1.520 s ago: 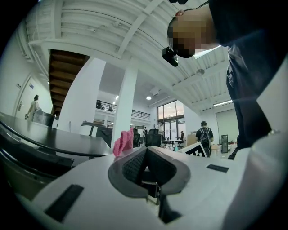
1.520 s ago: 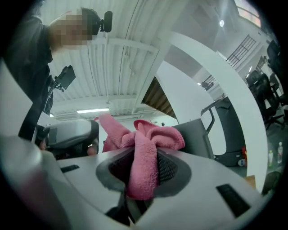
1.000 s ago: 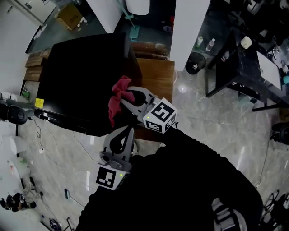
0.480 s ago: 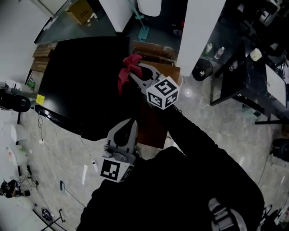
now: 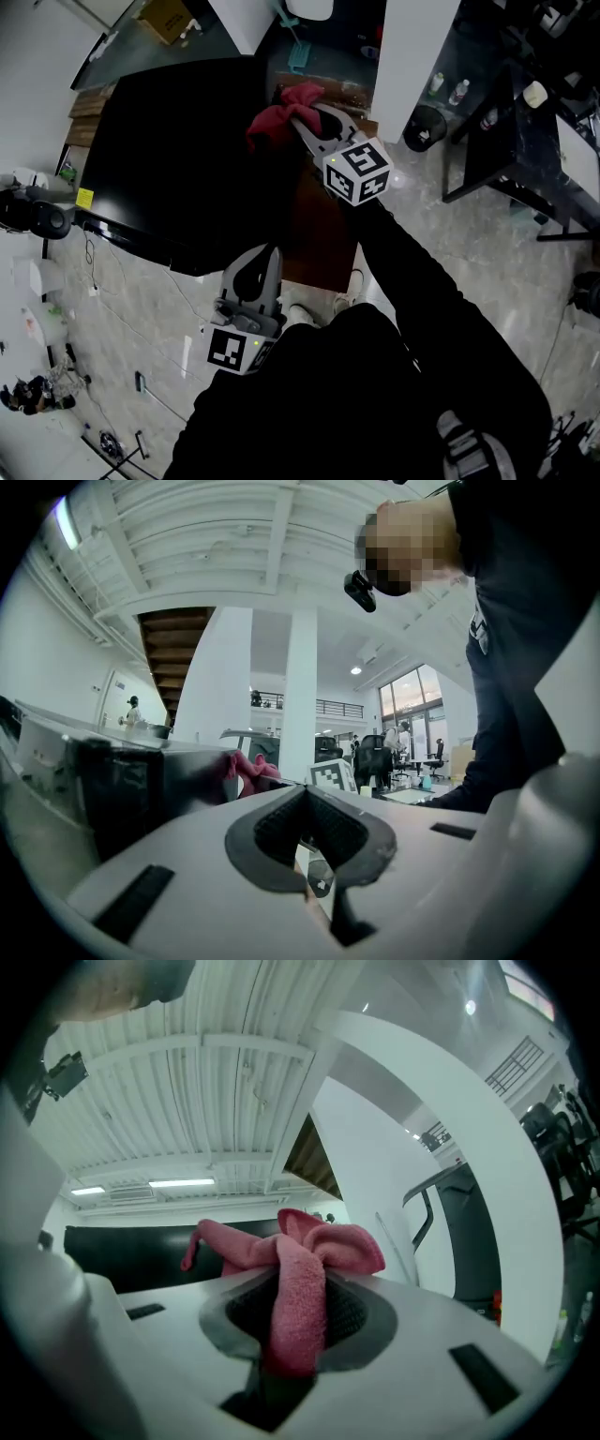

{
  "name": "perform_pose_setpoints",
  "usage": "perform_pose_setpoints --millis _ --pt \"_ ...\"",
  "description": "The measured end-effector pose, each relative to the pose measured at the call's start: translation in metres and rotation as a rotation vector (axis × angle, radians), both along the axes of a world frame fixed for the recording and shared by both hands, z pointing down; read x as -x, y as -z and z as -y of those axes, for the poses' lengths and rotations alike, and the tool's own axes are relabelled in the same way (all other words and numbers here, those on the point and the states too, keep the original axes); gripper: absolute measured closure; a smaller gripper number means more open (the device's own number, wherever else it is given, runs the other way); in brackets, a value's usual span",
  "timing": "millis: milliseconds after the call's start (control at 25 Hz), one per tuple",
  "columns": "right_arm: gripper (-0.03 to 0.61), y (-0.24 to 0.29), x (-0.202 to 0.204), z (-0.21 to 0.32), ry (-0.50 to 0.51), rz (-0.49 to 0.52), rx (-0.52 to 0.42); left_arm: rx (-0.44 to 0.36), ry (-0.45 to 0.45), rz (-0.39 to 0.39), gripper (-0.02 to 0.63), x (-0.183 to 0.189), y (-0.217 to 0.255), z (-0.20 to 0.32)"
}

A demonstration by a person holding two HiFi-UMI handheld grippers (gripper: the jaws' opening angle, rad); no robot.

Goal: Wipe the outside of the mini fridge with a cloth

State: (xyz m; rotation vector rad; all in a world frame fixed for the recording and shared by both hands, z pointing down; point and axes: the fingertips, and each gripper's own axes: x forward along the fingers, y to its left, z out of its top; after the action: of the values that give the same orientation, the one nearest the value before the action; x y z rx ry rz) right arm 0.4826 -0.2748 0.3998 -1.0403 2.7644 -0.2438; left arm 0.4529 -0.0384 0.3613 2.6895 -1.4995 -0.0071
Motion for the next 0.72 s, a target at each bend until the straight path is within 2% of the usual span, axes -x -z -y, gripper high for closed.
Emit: perform_pose_setpoints --millis 120,280,400,520,720 --pt "0.477 -0.016 -0.022 -0.048 -0.033 0.019 0.018 0.027 -0.031 0.028 0.607 0.006 -0.017 -0.017" --pt "0.477 -0.057 -0.027 -0.117 -0.054 0.047 0.116 0.054 -0.063 0.046 0.607 0.024 -0.044 -0.04" --pt "0.477 -0.1 -0.004 -0.169 -0.024 0.063 0.233 0.096 -0.067 0.048 0.607 0.041 -0.071 -0.058" --pt "0.477 -0.148 0.027 -0.212 0.011 0.131 0.39 0.11 -0.079 0.036 0.607 0.053 -0.098 -0.073" --pt "0.477 -0.211 0.068 -0.253 0.014 0.206 0.571 0.155 -0.086 0.079 0.607 0.063 -0.138 -0.084"
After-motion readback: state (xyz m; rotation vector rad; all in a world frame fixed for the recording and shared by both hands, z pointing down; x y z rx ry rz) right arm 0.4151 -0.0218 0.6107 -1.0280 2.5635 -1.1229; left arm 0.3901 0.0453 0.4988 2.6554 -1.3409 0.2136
